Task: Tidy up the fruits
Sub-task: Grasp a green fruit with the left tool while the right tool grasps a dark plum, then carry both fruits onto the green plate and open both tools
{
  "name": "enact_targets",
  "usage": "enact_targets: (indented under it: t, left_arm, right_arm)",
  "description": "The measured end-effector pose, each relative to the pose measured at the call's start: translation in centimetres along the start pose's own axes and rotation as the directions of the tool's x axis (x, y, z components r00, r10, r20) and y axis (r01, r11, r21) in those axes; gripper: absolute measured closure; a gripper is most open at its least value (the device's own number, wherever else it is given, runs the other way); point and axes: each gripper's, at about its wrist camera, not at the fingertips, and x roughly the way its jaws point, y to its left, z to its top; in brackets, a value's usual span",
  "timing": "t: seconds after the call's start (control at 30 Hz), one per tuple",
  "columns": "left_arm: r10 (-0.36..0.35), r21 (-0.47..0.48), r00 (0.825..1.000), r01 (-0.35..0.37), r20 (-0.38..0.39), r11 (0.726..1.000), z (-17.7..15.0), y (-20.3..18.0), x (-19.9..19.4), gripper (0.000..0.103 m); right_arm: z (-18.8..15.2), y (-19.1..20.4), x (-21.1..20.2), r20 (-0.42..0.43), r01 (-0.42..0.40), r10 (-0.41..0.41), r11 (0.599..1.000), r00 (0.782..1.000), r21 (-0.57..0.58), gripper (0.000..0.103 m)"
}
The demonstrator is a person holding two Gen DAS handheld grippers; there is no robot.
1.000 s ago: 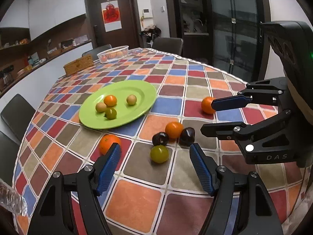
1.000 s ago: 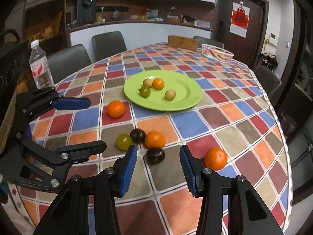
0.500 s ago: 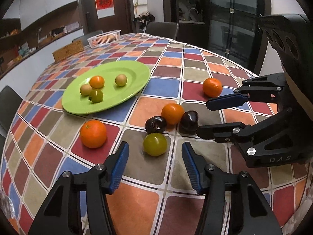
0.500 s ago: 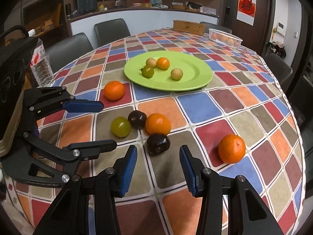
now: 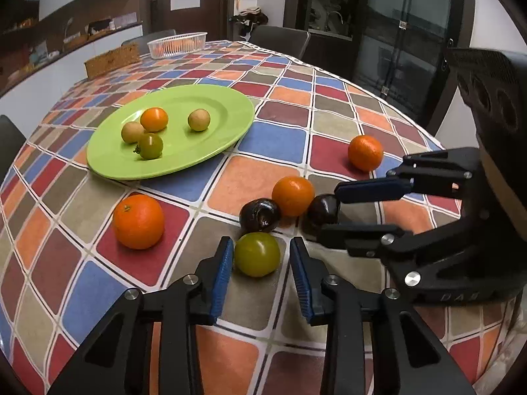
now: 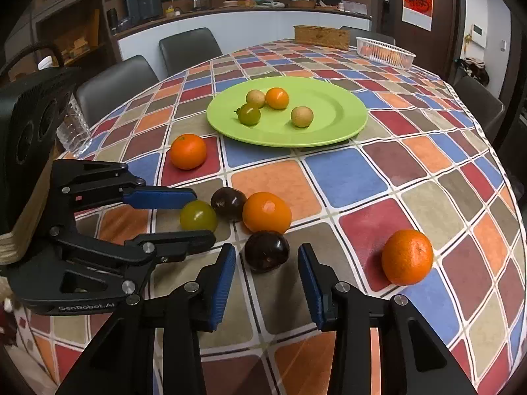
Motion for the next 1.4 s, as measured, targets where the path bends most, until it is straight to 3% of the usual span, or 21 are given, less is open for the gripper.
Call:
enact_targets:
  t: [0.23, 0.5, 0.97, 1.4]
  left_arm:
    - [0.007, -0.035, 1.0, -0.007, -0.006, 0.999, -0.1, 0.3, 0.0, 0.074]
    - [0.017, -0.046, 1.0, -0.016, 0.016, 0.999, -0.1, -0.2, -1.4, 0.074]
    - [0.051, -0.052, 0.991, -0.045, 0.122, 0.998, 1.3, -1.3, -5.4, 0.074]
    - [0.096, -0.067, 0.969, -0.082, 0.228, 0.994, 4.4, -0.4, -8.0, 0.074]
  right_arm:
    - [0.0, -0.2, 0.5, -0.014, -0.014, 0.014, 1.0, 1.0, 0.014, 0.072]
    - [0.1, -0.1, -0.6, 0.005, -0.014, 0.014, 1.0, 1.0, 0.028, 0.073]
    - [0.9, 0.4, -4.6, 0.105, -0.005, 0.0, 0.999, 0.994, 0.049, 0.072]
    - [3.9, -0.3, -7.0, 0.211, 0.013, -0.029, 0.997, 0.977, 0.074, 0.072]
